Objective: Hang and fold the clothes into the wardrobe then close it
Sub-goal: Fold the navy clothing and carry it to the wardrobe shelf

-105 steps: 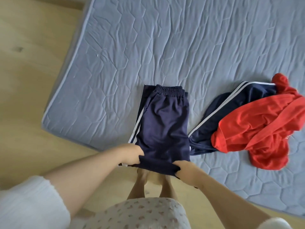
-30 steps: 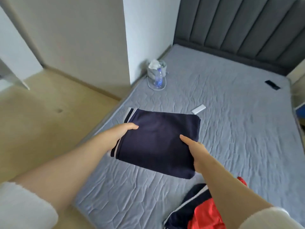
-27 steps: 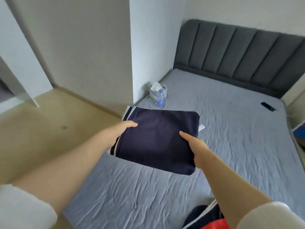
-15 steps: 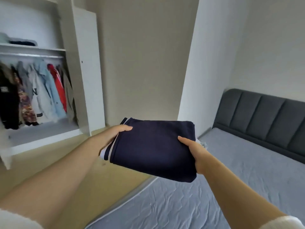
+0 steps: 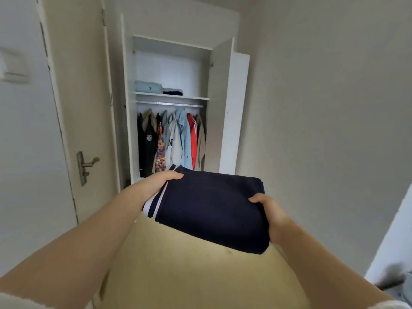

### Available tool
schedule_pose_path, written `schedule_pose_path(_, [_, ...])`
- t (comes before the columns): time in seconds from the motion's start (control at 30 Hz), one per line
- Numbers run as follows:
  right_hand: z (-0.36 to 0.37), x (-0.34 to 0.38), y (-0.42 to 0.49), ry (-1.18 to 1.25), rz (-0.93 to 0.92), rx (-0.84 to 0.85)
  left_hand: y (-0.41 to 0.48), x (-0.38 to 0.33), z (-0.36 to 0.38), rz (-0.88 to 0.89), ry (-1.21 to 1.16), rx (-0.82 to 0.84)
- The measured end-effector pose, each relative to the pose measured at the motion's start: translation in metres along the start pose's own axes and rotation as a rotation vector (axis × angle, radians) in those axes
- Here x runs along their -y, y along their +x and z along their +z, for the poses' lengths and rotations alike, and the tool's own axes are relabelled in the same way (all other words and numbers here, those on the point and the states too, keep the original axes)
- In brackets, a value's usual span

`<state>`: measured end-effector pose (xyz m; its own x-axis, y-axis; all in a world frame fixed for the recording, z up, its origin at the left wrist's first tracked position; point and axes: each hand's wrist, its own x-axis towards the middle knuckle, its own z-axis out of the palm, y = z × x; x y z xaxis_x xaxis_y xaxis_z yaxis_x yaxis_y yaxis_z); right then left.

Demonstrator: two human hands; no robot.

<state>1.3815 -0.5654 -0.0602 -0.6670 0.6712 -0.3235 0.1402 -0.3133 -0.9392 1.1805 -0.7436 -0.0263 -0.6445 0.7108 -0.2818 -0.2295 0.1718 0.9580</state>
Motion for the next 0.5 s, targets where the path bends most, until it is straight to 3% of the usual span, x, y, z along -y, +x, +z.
schedule_pose_path(0.27, [0.102, 0.017, 0.095, -0.038, 0.002, 0.155, 0.045, -0.030, -0.097, -0.016, 0.007, -0.150])
schedule_pose_path(0.5, [0.130, 0.060, 0.197, -0.116, -0.047, 0.204, 0.144, -0.056, -0.117, -0.009, -0.020, -0.204])
